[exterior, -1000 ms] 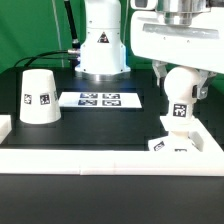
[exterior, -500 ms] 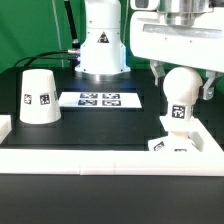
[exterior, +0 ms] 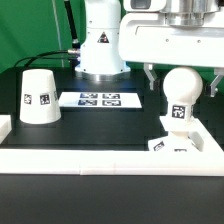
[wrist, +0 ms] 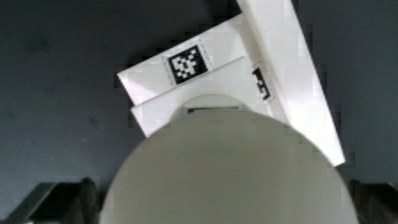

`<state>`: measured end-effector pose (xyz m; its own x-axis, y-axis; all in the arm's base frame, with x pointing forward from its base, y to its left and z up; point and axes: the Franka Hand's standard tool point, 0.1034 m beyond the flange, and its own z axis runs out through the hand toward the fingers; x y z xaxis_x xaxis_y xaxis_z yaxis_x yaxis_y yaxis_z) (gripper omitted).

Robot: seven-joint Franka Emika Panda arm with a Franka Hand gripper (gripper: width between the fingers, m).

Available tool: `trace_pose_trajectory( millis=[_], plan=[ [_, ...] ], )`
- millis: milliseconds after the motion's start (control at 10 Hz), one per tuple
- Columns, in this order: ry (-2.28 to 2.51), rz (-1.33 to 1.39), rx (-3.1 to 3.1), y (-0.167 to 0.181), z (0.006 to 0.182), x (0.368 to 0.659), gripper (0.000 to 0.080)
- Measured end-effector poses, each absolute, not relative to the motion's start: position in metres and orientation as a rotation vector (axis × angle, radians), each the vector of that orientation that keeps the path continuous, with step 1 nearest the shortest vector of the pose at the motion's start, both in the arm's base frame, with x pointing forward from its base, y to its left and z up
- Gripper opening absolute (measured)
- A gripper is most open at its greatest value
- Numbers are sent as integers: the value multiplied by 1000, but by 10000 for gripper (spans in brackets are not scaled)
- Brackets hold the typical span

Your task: Assemble lamp

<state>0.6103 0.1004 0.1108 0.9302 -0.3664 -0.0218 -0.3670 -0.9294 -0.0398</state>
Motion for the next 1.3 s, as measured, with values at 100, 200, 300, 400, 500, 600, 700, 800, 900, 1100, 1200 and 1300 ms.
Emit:
trace_pose_trajectory(
  millis=[100, 200, 300, 400, 500, 600, 700, 800, 900, 1100, 1200, 1300],
  plan=[
    [442, 19, -3066, 100, 111, 610, 699],
    [323, 16, -3080, 100, 111, 610, 699],
    [182, 13, -3098, 101, 111, 610, 699],
    [20, 7, -3110, 101, 111, 610, 699],
    [-136, 2, -3107, 101, 112, 611, 699],
    [-252, 0, -3099, 102, 112, 611, 699],
    [-324, -1, -3092, 101, 112, 611, 699],
    [-430, -2, -3079, 100, 112, 611, 699],
    [-527, -3, -3066, 101, 111, 611, 699],
    [-802, -5, -3021, 100, 112, 612, 699],
    [-884, -4, -3004, 100, 112, 612, 699],
    [-912, -2, -2995, 101, 112, 611, 699]
  ],
)
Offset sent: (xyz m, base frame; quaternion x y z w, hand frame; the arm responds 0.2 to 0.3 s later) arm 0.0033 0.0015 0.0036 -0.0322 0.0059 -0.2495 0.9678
